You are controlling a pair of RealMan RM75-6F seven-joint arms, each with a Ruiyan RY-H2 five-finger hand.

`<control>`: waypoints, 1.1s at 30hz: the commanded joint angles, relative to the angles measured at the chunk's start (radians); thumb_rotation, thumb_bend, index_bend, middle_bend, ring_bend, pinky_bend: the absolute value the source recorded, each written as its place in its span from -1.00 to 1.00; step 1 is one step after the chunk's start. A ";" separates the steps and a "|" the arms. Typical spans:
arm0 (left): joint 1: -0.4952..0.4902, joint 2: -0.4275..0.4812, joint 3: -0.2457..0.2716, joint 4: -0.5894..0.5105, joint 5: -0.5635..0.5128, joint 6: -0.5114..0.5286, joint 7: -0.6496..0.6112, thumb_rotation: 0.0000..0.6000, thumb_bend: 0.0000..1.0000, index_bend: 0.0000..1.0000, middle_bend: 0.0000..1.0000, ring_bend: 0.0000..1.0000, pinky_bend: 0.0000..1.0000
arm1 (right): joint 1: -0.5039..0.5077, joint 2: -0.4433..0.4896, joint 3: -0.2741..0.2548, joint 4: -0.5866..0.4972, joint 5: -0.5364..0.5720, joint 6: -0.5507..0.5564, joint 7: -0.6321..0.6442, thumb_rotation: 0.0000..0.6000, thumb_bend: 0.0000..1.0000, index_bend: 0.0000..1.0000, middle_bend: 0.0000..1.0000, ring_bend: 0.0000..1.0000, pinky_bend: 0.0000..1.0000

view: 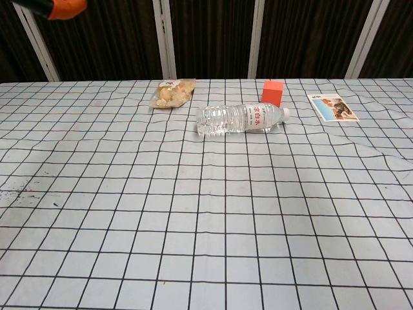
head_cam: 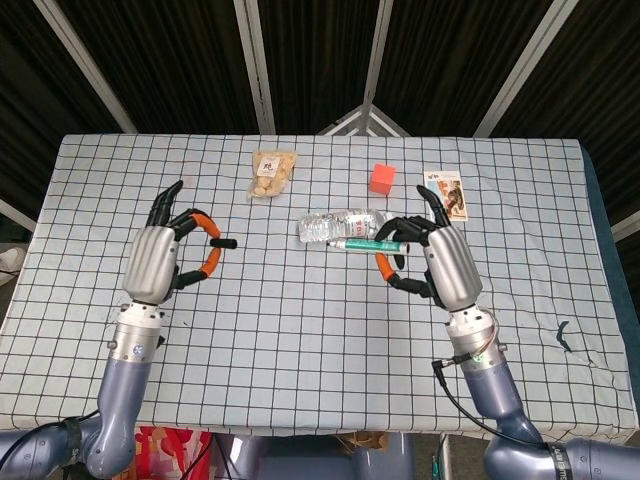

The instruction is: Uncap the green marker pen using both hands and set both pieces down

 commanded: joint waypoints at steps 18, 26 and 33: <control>0.098 -0.103 0.136 0.360 0.062 -0.128 -0.217 1.00 0.05 0.35 -0.15 -1.00 -1.00 | -0.095 -0.253 -0.184 0.300 -0.151 0.045 0.225 1.00 0.41 0.95 0.55 0.02 -0.85; 0.096 -0.187 0.151 0.488 0.053 -0.197 -0.226 1.00 0.05 0.35 -0.15 -1.00 -1.00 | -0.126 -0.407 -0.230 0.503 -0.151 0.034 0.342 1.00 0.42 0.96 0.55 0.02 -0.83; 0.085 -0.232 0.150 0.557 0.046 -0.241 -0.176 1.00 0.04 0.35 -0.16 -1.00 -1.00 | -0.138 -0.520 -0.235 0.674 -0.170 0.042 0.398 1.00 0.42 0.97 0.55 0.02 -0.83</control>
